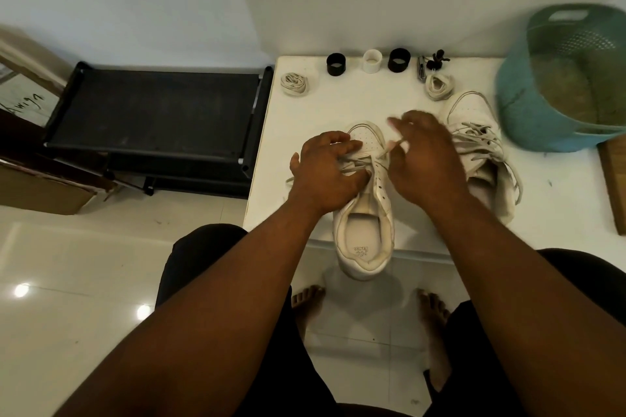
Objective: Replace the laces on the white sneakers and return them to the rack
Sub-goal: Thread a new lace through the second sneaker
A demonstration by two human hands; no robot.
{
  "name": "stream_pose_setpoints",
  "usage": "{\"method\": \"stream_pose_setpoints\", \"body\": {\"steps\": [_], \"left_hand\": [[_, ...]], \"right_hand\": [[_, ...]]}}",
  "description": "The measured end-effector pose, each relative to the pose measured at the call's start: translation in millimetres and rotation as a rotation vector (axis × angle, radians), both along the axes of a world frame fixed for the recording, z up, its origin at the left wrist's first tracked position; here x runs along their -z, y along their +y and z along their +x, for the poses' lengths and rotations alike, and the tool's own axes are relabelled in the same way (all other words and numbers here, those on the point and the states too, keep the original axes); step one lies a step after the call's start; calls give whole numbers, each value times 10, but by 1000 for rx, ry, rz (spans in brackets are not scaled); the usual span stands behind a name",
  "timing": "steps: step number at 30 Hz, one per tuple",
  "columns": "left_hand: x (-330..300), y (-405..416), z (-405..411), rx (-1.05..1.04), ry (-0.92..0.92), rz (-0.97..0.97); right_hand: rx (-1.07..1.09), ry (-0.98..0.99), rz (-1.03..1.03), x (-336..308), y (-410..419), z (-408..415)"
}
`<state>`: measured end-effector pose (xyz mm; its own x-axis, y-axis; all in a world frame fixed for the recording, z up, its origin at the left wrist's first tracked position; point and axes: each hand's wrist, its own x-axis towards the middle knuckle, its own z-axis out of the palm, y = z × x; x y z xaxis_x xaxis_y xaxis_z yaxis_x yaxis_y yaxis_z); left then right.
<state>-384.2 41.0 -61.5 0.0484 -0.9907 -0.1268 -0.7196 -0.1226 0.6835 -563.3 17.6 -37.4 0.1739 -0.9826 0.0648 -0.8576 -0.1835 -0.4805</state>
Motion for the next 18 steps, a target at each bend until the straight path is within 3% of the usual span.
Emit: {"method": "stream_pose_setpoints", "body": {"steps": [3,9,14,18], "left_hand": [[26,-1,11,-4,13,-10],[43,27,29,-21,84,-81],[57,38,55,-38,122,-67],[58,40,72,-44,174,-38]], "right_hand": [[-29,10,114,39,39,91],[297,12,-113,-135,-73,-117],[-1,43,93,14,45,73],[91,38,-1,-36,-12,4]]}}
